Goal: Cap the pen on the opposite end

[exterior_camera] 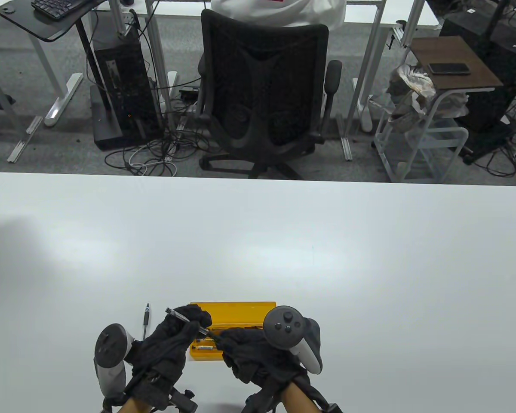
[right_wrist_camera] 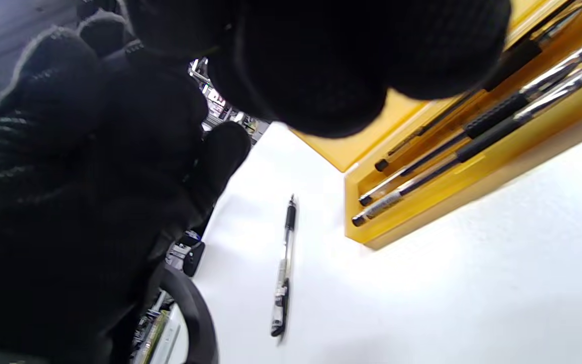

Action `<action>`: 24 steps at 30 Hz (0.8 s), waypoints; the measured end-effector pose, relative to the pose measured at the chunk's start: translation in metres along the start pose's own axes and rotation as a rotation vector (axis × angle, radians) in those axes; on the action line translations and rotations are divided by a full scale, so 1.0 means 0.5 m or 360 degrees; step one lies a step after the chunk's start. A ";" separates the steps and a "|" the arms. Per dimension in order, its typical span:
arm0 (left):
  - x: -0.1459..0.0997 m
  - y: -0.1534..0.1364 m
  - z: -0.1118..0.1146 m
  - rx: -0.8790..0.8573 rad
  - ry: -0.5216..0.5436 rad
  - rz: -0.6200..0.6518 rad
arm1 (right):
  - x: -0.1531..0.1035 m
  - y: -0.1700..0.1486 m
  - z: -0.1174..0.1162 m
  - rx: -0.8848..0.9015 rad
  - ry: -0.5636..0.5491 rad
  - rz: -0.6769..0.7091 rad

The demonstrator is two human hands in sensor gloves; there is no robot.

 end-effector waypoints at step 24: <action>0.000 0.061 -0.058 0.1471 0.0208 0.0664 | -0.034 -0.011 0.065 -0.0525 -0.0584 -0.0182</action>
Point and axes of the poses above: the tracker on the back of each hand, its own y axis roughly to the thumb side, its own x axis roughly from the wrist to the fingertips, z = x × y, the point moved 1 cm from there along x, roughly from the wrist to the fingertips, and after that the axes turned 9 degrees about y, right-handed, at the moved point
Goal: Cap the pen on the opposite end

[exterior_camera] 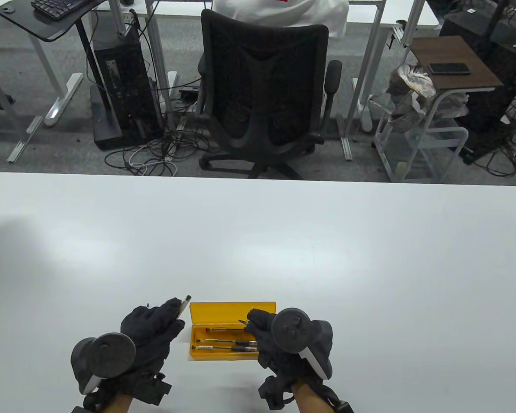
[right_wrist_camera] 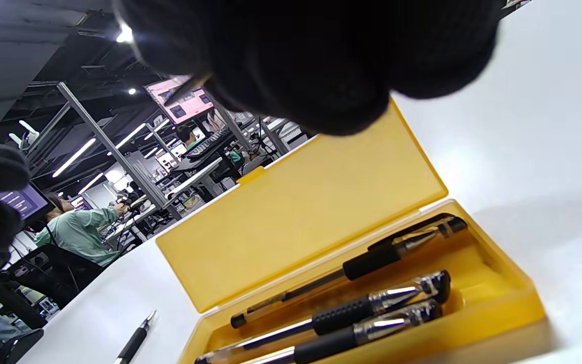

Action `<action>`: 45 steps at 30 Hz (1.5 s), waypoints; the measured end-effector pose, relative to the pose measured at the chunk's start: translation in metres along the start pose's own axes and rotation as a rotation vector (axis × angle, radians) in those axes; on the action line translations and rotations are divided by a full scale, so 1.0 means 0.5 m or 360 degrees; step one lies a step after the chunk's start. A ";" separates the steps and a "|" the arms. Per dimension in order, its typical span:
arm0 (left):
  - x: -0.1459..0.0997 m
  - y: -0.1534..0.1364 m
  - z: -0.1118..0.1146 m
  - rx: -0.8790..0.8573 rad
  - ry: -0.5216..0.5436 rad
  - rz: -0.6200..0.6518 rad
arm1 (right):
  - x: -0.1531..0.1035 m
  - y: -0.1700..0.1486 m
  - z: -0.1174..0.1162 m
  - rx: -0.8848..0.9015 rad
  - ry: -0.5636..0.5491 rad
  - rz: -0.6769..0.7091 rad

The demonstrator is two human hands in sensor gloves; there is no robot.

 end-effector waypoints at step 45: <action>-0.017 0.119 0.048 0.0450 -0.0171 0.0619 | -0.026 0.085 -0.047 -0.0432 0.0190 0.0340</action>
Point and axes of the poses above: the tracker on the back of each hand, its own y axis roughly to the thumb side, its own x axis roughly from the wrist to the fingertips, z = x × y, the point moved 1 cm from there along x, roughly from the wrist to the fingertips, and after that the axes turned 9 degrees about y, right-handed, at the moved point
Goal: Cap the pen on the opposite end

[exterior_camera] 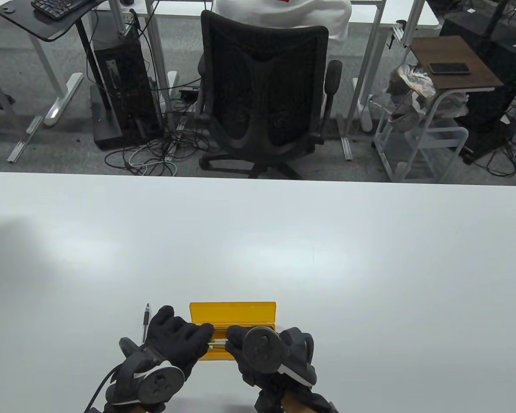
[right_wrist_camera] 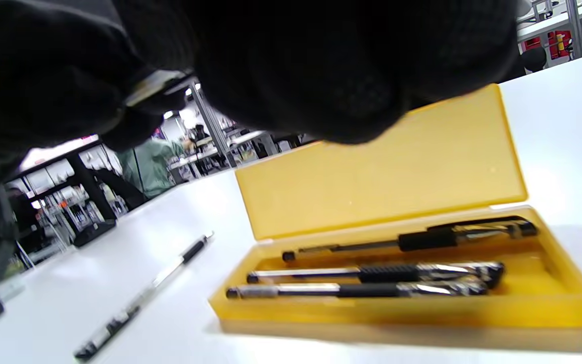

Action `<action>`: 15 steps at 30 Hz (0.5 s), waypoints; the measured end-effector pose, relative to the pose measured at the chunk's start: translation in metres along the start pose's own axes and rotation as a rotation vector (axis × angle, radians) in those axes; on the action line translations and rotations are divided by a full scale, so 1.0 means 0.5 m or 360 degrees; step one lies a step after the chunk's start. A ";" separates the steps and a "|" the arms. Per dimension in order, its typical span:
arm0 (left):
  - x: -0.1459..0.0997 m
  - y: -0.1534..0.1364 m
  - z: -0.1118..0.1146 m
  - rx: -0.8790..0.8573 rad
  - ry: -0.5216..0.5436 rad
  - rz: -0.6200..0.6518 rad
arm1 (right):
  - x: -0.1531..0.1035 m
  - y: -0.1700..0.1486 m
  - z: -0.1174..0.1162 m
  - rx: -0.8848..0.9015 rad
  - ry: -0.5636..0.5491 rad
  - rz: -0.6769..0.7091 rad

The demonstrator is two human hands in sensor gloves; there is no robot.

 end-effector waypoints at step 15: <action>0.000 0.004 0.019 -0.0132 -0.0030 0.0007 | 0.017 -0.006 -0.019 0.0131 0.0366 0.0056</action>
Point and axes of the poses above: the tracker on the back of each hand, its own y axis roughly to the thumb side, its own x axis roughly from the wrist to the fingertips, z = x × y, the point moved 1 cm from there along x, roughly from the wrist to the fingertips, and after that the axes turned 9 degrees about y, right-handed, at the moved point
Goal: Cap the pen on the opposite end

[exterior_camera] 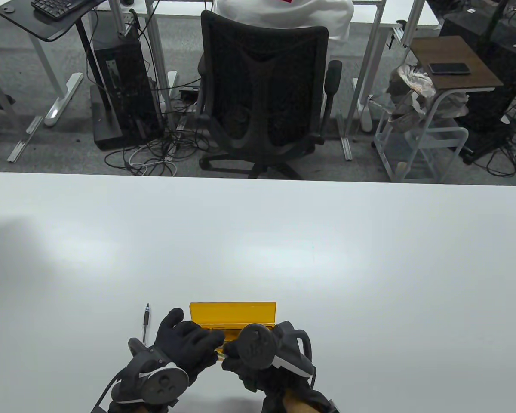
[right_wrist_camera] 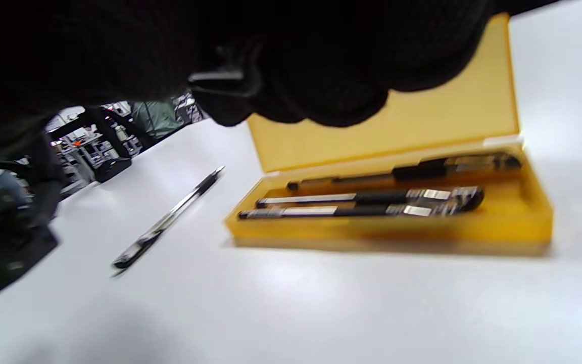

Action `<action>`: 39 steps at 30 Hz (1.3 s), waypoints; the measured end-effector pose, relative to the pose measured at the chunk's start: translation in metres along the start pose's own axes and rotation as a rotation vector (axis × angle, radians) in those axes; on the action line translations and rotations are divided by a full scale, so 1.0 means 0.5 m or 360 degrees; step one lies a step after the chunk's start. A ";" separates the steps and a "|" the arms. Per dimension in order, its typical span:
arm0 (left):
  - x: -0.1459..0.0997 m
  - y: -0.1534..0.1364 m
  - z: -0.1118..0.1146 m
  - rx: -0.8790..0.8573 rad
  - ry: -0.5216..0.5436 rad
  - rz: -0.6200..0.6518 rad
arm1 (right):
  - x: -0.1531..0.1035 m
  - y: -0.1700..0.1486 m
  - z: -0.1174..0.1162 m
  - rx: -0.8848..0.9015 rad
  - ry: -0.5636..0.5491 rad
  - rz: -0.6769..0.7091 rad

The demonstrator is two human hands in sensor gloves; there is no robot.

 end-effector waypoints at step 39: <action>-0.019 -0.086 -0.002 0.0015 -0.0044 -0.0423 | -0.006 -0.231 -0.018 -0.0501 0.0382 -0.1544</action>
Point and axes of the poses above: the tracker on the back of each hand, its own y axis roughly to the thumb side, its own x axis roughly from the wrist to the fingertips, z = x × y, the point moved 1 cm from there along x, roughly from the wrist to the fingertips, and after that the axes turned 9 degrees about y, right-handed, at the moved point
